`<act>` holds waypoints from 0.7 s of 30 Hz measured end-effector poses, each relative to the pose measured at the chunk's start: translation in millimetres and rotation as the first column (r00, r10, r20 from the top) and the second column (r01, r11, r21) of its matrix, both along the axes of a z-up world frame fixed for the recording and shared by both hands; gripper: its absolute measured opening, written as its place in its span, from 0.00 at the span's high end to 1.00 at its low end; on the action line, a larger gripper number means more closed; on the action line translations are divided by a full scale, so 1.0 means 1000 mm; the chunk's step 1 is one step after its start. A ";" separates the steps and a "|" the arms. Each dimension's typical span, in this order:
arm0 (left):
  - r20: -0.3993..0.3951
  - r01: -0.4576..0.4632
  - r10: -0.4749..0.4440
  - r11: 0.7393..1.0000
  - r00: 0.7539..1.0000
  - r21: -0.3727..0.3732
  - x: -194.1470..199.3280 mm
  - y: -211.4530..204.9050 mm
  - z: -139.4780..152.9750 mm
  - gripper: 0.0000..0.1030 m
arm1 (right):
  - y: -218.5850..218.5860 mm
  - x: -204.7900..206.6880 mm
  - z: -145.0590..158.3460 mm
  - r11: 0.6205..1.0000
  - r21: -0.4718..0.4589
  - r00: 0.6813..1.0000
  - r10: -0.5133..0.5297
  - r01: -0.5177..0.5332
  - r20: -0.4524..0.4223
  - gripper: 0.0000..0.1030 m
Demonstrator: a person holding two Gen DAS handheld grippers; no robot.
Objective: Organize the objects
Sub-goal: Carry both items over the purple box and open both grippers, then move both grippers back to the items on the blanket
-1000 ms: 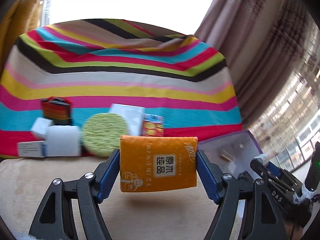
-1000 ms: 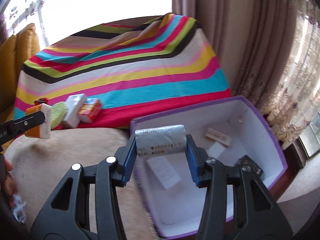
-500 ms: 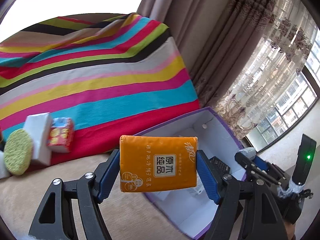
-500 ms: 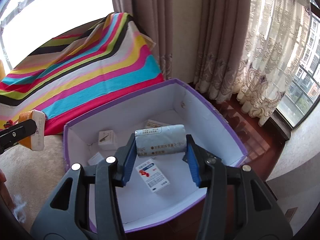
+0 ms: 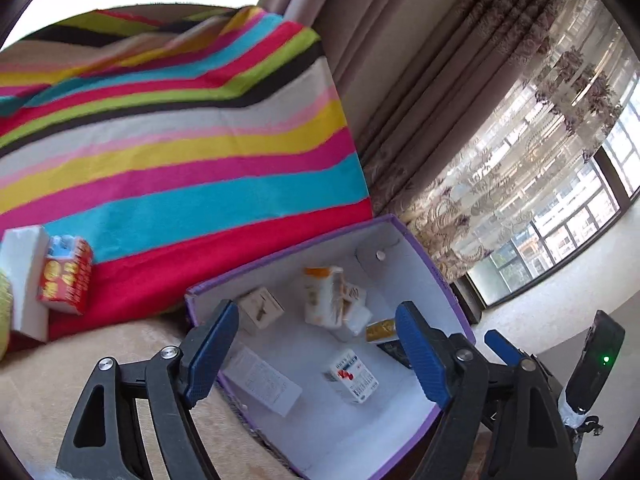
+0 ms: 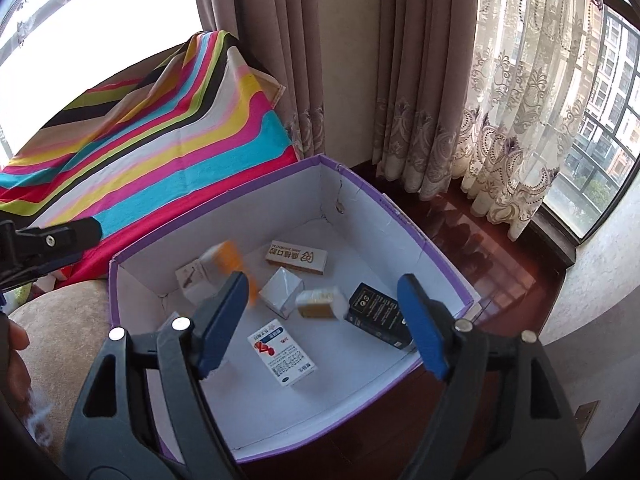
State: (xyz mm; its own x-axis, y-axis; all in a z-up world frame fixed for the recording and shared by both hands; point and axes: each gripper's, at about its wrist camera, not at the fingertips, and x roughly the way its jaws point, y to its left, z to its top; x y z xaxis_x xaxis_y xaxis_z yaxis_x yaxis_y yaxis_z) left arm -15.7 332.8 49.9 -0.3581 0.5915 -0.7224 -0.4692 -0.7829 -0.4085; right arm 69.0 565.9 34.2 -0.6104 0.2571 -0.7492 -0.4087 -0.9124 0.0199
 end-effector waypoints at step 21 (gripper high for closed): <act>-0.128 -0.234 0.230 0.972 0.965 -0.016 0.035 -0.174 0.018 0.21 | -0.126 -0.021 0.011 0.946 -0.065 0.948 0.313 -0.316 -0.052 0.23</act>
State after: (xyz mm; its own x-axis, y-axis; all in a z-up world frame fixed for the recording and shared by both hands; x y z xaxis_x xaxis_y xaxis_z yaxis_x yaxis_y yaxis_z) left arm 19.4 158.4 68.2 -0.5709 0.4599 -0.6801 -0.3187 -0.8876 -0.3327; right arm 47.9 439.5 45.4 -0.6821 -0.0062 -0.7312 -0.0984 -0.9901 0.1002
